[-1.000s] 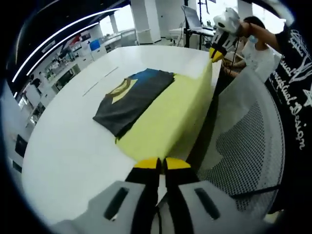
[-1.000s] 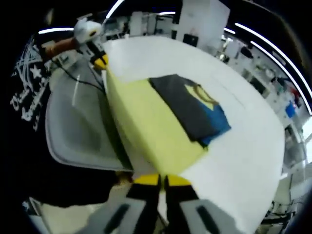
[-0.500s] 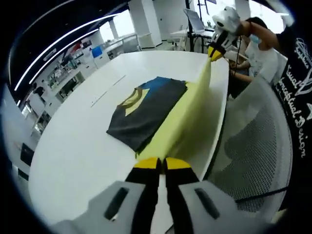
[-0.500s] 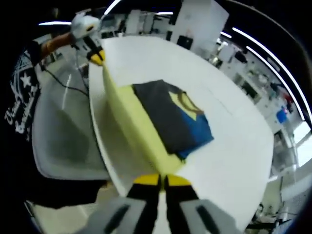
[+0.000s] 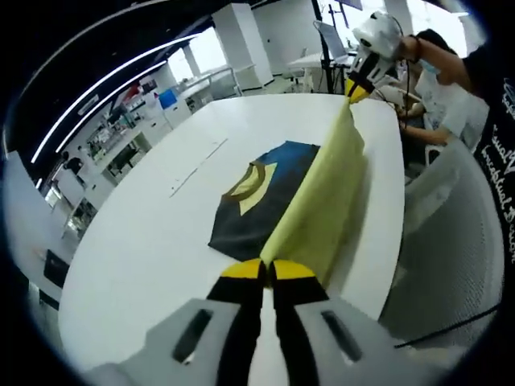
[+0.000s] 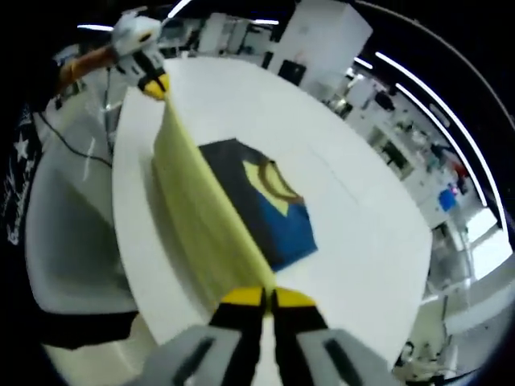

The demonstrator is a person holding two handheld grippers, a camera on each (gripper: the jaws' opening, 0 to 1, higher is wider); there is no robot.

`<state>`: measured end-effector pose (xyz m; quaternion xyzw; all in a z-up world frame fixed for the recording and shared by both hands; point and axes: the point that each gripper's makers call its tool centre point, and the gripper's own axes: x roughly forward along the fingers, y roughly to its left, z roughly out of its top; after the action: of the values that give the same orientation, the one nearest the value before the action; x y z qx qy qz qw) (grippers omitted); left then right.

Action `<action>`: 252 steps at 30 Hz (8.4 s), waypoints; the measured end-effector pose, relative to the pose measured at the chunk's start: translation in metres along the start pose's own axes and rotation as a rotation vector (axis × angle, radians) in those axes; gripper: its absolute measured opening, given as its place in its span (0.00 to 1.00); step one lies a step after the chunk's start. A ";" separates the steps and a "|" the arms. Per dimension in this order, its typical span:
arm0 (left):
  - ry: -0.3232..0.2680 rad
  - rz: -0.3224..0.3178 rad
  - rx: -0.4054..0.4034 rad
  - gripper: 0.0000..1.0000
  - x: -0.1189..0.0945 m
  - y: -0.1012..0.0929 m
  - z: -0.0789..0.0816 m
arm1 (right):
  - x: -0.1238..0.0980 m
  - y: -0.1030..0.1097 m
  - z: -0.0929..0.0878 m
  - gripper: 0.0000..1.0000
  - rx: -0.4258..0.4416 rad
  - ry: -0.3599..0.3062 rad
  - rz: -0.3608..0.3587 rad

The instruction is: Fold the garment on the visible template until the final outline fits inside the template.

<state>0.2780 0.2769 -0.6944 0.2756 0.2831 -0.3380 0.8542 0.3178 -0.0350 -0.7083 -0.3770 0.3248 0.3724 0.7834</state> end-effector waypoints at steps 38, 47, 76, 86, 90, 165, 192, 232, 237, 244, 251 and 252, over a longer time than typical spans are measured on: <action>0.049 0.103 -0.153 0.00 0.109 0.110 -0.004 | 0.111 -0.098 0.024 0.00 -0.089 0.112 -0.093; 0.093 0.061 -0.178 0.00 0.146 0.114 -0.024 | 0.150 -0.096 0.008 0.00 -0.088 0.164 -0.024; 0.185 0.001 -0.113 0.05 0.194 0.109 -0.065 | 0.197 -0.091 -0.018 0.04 0.089 0.129 0.113; 0.120 -0.011 -0.169 0.15 0.179 0.104 -0.065 | 0.183 -0.092 -0.006 0.16 0.105 0.017 0.119; 0.124 -0.005 -0.094 0.15 0.177 0.104 -0.066 | 0.183 -0.084 -0.007 0.19 0.072 0.002 0.142; -0.152 0.031 -0.512 0.98 0.102 0.055 -0.057 | 0.115 -0.040 -0.019 0.99 0.759 -0.196 0.197; -0.179 0.065 -0.523 0.99 0.022 -0.013 -0.059 | 0.021 0.025 -0.020 0.98 0.624 -0.294 0.095; -0.143 0.159 -0.512 0.97 -0.014 -0.049 -0.076 | -0.026 0.064 -0.038 0.96 0.638 -0.328 -0.055; -0.146 0.153 -0.530 0.97 -0.012 -0.052 -0.080 | -0.031 0.062 -0.047 0.95 0.660 -0.312 -0.085; -0.143 0.138 -0.530 0.97 -0.013 -0.056 -0.082 | -0.033 0.063 -0.047 0.96 0.666 -0.316 -0.094; -0.148 0.137 -0.536 0.97 -0.012 -0.053 -0.082 | -0.035 0.063 -0.044 0.96 0.671 -0.328 -0.101; -0.149 0.138 -0.538 0.97 -0.012 -0.053 -0.082 | -0.036 0.062 -0.044 0.96 0.671 -0.329 -0.102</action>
<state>0.2075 0.3039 -0.7578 0.0322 0.2795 -0.2112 0.9361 0.2382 -0.0570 -0.7242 -0.0503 0.2794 0.2611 0.9226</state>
